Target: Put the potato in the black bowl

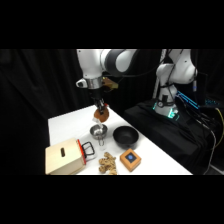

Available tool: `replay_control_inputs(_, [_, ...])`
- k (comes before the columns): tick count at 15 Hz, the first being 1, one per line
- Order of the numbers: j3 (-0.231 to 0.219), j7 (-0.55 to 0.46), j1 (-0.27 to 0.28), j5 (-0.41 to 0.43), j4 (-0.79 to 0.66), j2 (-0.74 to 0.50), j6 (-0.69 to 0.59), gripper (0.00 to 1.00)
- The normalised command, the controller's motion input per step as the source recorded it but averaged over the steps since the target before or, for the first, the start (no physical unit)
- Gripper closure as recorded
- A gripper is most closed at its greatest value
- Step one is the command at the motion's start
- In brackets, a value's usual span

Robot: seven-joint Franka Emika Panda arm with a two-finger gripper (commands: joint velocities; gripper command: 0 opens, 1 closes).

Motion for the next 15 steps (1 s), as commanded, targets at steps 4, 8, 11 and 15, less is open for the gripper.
replay_control_inputs(4, [0.094, 0.19, 0.118, -0.117, -0.67, -0.58, 0.21, 0.95])
replay_control_inputs(8, [0.124, 0.2, 0.12, -0.096, -0.55, -0.39, 0.35, 0.95])
replay_control_inputs(11, [0.089, 0.17, 0.082, -0.093, -0.33, -0.05, 0.44, 0.95])
replay_control_inputs(15, [0.006, 0.12, 0.014, -0.137, -0.14, 0.14, 0.43, 0.94])
